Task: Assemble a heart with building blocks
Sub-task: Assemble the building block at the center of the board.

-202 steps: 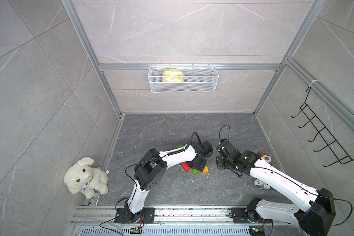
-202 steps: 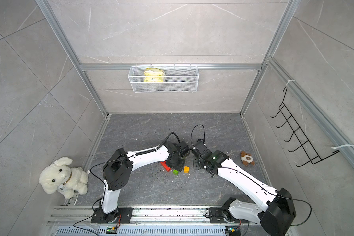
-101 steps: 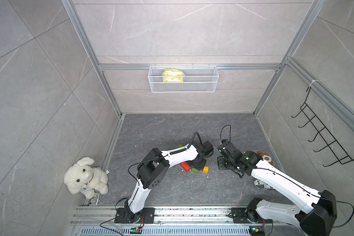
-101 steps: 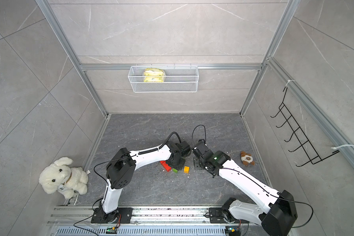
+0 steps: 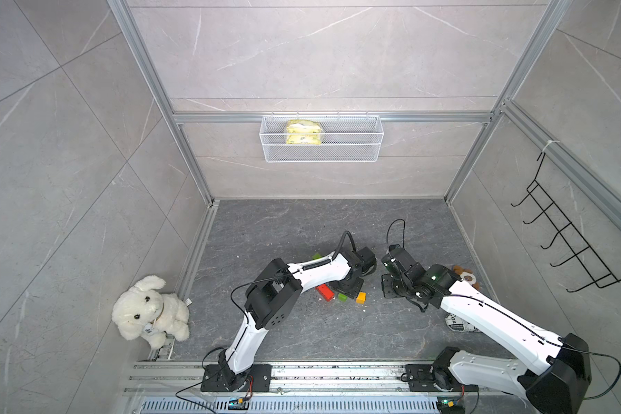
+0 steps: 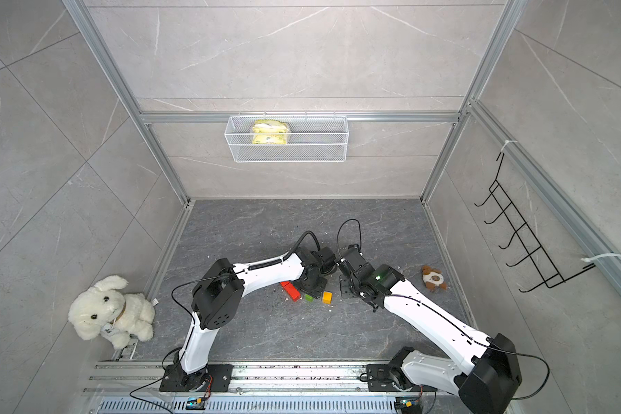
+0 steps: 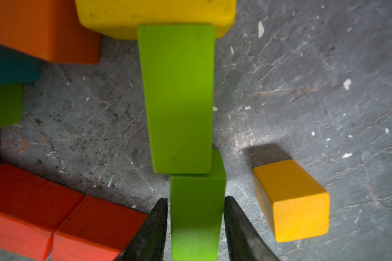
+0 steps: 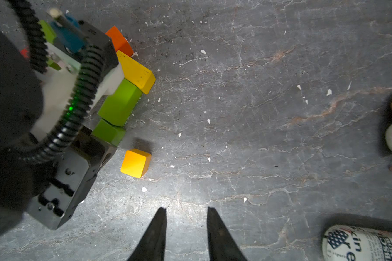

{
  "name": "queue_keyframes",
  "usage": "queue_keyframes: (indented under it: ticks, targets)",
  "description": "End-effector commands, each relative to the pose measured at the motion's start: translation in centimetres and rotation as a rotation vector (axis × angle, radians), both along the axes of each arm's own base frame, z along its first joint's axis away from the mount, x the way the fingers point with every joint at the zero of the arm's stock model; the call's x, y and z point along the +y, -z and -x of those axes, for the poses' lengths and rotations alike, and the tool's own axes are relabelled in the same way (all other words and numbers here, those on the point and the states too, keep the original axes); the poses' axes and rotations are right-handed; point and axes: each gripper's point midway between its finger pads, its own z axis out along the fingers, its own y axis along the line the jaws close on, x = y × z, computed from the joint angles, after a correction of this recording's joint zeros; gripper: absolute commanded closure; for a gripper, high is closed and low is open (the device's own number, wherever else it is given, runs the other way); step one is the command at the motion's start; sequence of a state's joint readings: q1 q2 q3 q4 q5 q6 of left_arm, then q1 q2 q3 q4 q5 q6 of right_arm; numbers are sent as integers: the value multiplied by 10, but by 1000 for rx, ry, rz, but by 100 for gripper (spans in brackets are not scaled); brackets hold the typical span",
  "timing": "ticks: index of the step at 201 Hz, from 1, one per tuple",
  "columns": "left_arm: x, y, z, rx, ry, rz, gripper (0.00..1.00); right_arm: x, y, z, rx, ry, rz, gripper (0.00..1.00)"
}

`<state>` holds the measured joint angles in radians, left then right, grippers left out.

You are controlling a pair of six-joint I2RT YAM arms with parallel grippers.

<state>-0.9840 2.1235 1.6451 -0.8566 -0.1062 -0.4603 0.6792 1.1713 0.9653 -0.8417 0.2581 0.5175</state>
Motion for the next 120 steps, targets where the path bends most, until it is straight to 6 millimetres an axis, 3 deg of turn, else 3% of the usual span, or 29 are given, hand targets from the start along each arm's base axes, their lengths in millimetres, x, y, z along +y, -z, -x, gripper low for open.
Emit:
queue_keyframes:
  ticks: [1, 43, 120]
  targets:
    - [3, -6, -1, -15, 12, -13, 58, -4, 3, 2, 11, 15, 7, 66]
    - [4, -5, -4, -15, 6, -8, 69, -5, 6, 4, 20, 18, 10, 66]
    - [9, -5, -6, -18, 9, -13, 70, -2, 8, 3, 27, 15, 4, 67]
